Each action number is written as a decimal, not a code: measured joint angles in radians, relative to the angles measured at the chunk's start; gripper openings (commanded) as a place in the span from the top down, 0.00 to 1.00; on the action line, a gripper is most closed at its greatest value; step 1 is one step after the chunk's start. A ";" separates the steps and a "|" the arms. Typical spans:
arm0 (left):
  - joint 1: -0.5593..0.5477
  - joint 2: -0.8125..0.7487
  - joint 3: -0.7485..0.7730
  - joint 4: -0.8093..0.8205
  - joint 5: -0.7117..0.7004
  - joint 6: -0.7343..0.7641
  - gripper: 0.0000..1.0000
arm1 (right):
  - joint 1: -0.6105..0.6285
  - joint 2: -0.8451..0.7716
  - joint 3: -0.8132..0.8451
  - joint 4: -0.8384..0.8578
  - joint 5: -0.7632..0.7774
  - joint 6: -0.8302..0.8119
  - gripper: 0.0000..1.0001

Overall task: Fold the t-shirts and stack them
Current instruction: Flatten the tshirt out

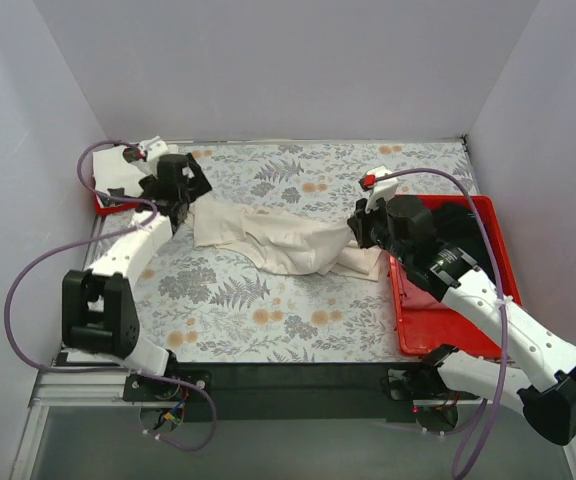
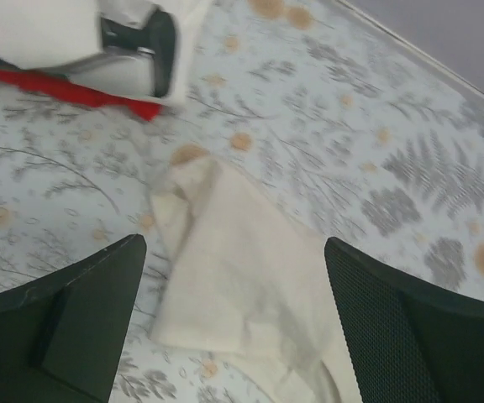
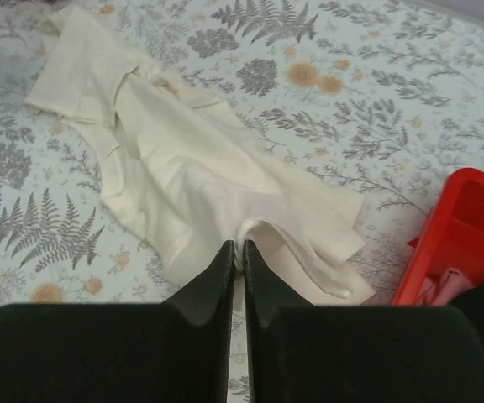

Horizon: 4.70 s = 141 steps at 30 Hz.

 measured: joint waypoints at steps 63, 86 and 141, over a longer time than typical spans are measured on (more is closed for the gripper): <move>-0.694 -0.305 -0.538 0.800 -0.225 0.175 1.00 | 0.121 0.188 0.096 0.127 -0.028 0.149 0.28; -0.306 -0.820 -0.637 0.430 -0.601 0.161 1.00 | 0.037 0.389 -0.106 0.115 0.037 0.155 0.32; -0.262 -0.771 -0.642 0.360 -0.521 0.112 1.00 | 0.207 0.357 -0.330 0.078 0.052 0.253 0.99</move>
